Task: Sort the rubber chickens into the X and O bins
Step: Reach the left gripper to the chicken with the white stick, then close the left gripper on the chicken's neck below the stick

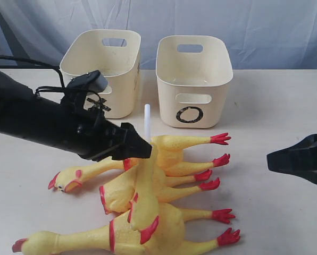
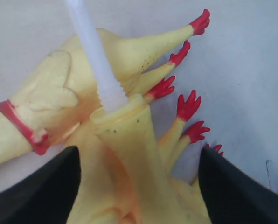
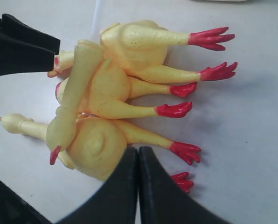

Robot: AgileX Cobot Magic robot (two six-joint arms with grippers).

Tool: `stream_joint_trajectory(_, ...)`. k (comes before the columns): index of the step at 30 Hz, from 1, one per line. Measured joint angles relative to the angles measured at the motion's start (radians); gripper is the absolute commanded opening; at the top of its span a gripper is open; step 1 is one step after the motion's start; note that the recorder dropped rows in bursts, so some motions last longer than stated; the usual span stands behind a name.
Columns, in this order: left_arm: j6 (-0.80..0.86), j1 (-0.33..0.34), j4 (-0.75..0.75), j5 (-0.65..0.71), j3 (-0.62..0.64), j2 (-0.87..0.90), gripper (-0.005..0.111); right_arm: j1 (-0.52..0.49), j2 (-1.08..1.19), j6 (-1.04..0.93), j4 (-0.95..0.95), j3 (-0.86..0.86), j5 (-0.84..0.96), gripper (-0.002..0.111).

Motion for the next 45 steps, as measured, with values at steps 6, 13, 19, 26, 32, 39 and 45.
stream_joint_trajectory(6, 0.002, 0.000, -0.002, 0.022, -0.016, 0.044, 0.069, 0.000, 0.000, 0.000, 0.004, 0.000, 0.002, 0.000)
stream_joint_trajectory(13, 0.004, 0.000, -0.012, 0.028, -0.040, 0.079, 0.068, 0.000, 0.000, 0.000, 0.004, 0.000, 0.002, 0.000)
stream_joint_trajectory(19, 0.004, -0.004, -0.014, 0.028, -0.042, 0.107, 0.069, 0.000, 0.000, 0.000, 0.004, 0.000, 0.002, 0.000)
stream_joint_trajectory(26, 0.004, -0.072, -0.002, -0.029, -0.044, 0.116, 0.064, 0.000, 0.000, -0.001, 0.004, 0.000, 0.002, 0.000)
stream_joint_trajectory(32, 0.004, -0.089, 0.008, -0.077, -0.045, 0.118, 0.061, 0.000, 0.000, -0.001, 0.004, 0.000, 0.002, 0.000)
stream_joint_trajectory(39, 0.004, -0.089, 0.027, -0.087, -0.045, 0.118, 0.048, 0.000, 0.000, -0.001, 0.004, 0.000, 0.002, 0.000)
stream_joint_trajectory(45, 0.004, -0.089, 0.032, -0.094, -0.046, 0.118, 0.026, 0.000, 0.000, -0.001, 0.004, 0.000, 0.002, 0.000)
